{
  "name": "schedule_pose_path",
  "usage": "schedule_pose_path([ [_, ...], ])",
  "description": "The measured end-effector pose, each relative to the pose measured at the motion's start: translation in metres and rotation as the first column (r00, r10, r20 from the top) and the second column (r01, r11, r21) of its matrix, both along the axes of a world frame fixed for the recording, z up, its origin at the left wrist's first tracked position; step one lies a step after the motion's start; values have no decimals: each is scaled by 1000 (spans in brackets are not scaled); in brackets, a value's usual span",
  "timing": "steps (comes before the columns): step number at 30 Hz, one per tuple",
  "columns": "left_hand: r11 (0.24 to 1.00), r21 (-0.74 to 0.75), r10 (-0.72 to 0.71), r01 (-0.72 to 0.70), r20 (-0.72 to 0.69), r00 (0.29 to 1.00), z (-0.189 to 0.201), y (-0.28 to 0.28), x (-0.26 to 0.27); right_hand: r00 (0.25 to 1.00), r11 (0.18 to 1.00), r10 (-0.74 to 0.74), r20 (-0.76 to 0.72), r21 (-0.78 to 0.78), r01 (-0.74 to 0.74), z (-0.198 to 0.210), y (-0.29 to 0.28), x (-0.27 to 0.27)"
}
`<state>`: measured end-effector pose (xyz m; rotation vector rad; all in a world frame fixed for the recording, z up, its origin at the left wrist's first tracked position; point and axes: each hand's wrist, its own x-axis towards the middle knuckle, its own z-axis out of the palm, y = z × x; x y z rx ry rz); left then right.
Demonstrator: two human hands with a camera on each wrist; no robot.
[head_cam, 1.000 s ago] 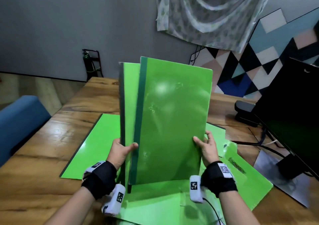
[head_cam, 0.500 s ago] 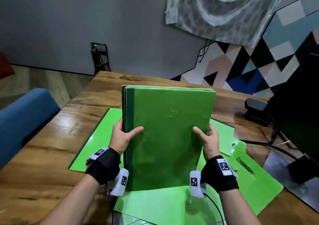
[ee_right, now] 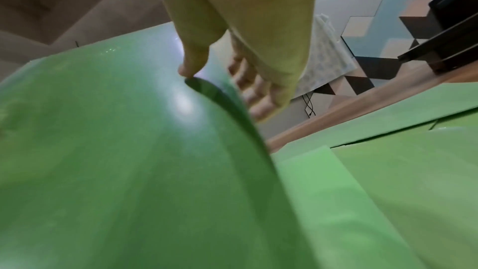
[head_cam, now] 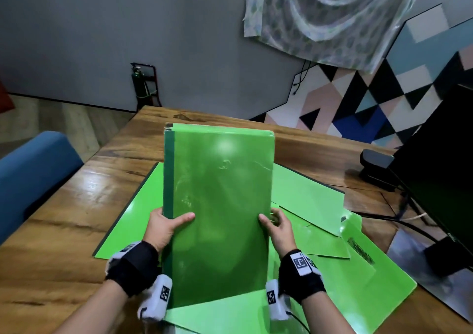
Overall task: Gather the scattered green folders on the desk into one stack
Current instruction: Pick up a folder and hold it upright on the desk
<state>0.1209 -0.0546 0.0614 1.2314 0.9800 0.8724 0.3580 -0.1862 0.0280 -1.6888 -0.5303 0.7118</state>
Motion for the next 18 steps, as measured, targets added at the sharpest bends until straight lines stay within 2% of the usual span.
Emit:
schedule_pose_path([
  [4,984,94,155,-151,-46,987,21,35,-31,996,975,-29,88,-217,47,-21,-7,18],
  [8,942,129,314,-311,1,950,14,71,-76,989,892,-119,91,-428,147,-37,-32,45],
  [12,920,140,371,-366,-10,929,8,74,-94,979,842,-178,95,-500,202,-41,-38,70],
  [18,885,171,449,-432,-76,890,2,69,-87,936,766,-333,116,-545,340,-36,-27,108],
])
